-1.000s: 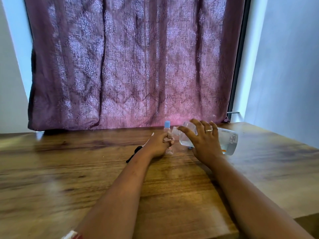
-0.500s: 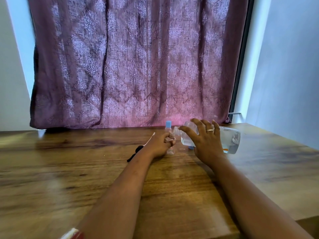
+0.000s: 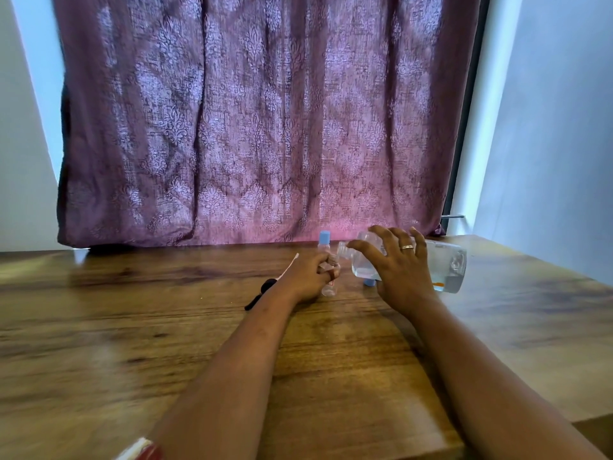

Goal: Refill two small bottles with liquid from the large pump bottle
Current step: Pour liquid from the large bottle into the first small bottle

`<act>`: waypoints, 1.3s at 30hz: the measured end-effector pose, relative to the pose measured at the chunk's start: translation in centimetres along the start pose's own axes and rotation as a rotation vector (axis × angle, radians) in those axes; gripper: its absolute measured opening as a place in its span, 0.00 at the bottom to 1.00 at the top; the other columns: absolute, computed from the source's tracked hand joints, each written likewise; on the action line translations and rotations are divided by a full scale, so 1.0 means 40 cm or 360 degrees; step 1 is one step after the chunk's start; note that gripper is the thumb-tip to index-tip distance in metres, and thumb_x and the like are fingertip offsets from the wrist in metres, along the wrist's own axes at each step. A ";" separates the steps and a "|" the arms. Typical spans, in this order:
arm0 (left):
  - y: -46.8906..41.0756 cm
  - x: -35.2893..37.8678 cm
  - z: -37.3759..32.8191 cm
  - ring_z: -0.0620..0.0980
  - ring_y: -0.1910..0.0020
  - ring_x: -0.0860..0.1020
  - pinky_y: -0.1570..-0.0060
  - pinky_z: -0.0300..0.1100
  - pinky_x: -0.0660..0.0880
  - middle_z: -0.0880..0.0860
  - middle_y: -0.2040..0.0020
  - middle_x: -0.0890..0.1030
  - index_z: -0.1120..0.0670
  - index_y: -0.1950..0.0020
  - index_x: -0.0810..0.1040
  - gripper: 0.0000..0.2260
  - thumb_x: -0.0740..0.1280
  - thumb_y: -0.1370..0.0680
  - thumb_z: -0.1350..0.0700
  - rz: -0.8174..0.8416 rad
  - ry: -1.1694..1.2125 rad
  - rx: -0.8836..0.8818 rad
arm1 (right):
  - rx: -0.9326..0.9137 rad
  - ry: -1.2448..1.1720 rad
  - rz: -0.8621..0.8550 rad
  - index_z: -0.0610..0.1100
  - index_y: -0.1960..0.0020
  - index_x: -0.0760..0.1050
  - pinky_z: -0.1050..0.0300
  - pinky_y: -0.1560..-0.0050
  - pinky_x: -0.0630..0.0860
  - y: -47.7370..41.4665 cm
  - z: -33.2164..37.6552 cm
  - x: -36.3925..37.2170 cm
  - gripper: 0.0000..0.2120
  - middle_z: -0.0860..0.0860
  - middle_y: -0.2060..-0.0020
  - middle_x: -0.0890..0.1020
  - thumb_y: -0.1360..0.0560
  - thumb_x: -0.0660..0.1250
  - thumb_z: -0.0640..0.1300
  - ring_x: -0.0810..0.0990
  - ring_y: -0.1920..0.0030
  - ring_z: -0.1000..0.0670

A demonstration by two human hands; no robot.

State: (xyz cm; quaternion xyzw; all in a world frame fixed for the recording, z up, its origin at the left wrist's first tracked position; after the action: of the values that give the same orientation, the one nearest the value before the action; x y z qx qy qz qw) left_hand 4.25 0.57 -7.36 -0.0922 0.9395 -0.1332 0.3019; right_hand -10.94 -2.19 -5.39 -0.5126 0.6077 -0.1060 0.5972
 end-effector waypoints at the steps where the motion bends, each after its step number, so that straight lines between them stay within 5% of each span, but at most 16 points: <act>1: 0.000 0.000 -0.001 0.51 0.43 0.76 0.41 0.45 0.73 0.54 0.39 0.77 0.56 0.35 0.74 0.16 0.66 0.22 0.57 -0.0001 -0.0013 0.0010 | 0.0001 -0.0002 0.0001 0.60 0.35 0.65 0.37 0.35 0.55 -0.001 0.000 0.000 0.43 0.45 0.35 0.72 0.45 0.78 0.41 0.70 0.37 0.38; 4: 0.003 0.000 -0.003 0.51 0.41 0.76 0.38 0.49 0.73 0.54 0.38 0.77 0.56 0.34 0.73 0.17 0.66 0.22 0.57 0.0006 -0.0036 0.0022 | 0.0000 -0.0003 -0.0005 0.60 0.35 0.65 0.38 0.35 0.54 -0.001 0.000 0.001 0.43 0.45 0.35 0.72 0.45 0.77 0.40 0.70 0.37 0.38; 12: 0.002 -0.004 -0.010 0.44 0.49 0.73 0.55 0.33 0.68 0.52 0.39 0.76 0.55 0.35 0.74 0.16 0.65 0.22 0.56 -0.0017 -0.0180 0.0098 | -0.0020 -0.0003 0.0003 0.59 0.36 0.65 0.35 0.35 0.56 -0.003 -0.001 -0.004 0.42 0.45 0.35 0.72 0.45 0.79 0.43 0.70 0.36 0.37; 17: 0.002 -0.002 -0.005 0.50 0.44 0.77 0.42 0.45 0.73 0.54 0.39 0.78 0.55 0.38 0.76 0.14 0.66 0.23 0.56 -0.0002 -0.0113 0.0068 | -0.0020 -0.0018 0.0010 0.60 0.36 0.65 0.37 0.34 0.51 -0.004 -0.004 -0.004 0.42 0.45 0.35 0.72 0.45 0.79 0.43 0.70 0.36 0.38; 29: 0.004 -0.002 -0.009 0.47 0.45 0.74 0.53 0.34 0.71 0.53 0.38 0.76 0.54 0.37 0.75 0.14 0.66 0.22 0.56 -0.0001 -0.0135 0.0068 | -0.0029 -0.0011 -0.0012 0.59 0.37 0.66 0.39 0.34 0.50 -0.003 -0.004 -0.015 0.43 0.46 0.36 0.73 0.47 0.79 0.41 0.71 0.37 0.38; 39: 0.006 0.001 -0.007 0.50 0.43 0.77 0.43 0.44 0.74 0.53 0.36 0.75 0.54 0.34 0.73 0.16 0.65 0.22 0.55 0.0023 -0.0088 0.0026 | -0.0051 -0.0005 -0.0009 0.59 0.37 0.67 0.39 0.34 0.49 -0.006 -0.002 -0.023 0.43 0.45 0.36 0.73 0.47 0.78 0.39 0.71 0.37 0.38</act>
State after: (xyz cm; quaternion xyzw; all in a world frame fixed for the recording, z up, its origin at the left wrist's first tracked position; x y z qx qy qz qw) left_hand 4.06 0.83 -7.24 -0.0866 0.9303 -0.1361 0.3294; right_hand -11.10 -1.66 -4.62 -0.5242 0.6068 -0.0972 0.5896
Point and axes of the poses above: each hand's wrist, its own y-axis away from the middle knuckle, its own x-axis out of the palm, z = x × y, the point moved 6 cm from there along -y, towards the middle knuckle
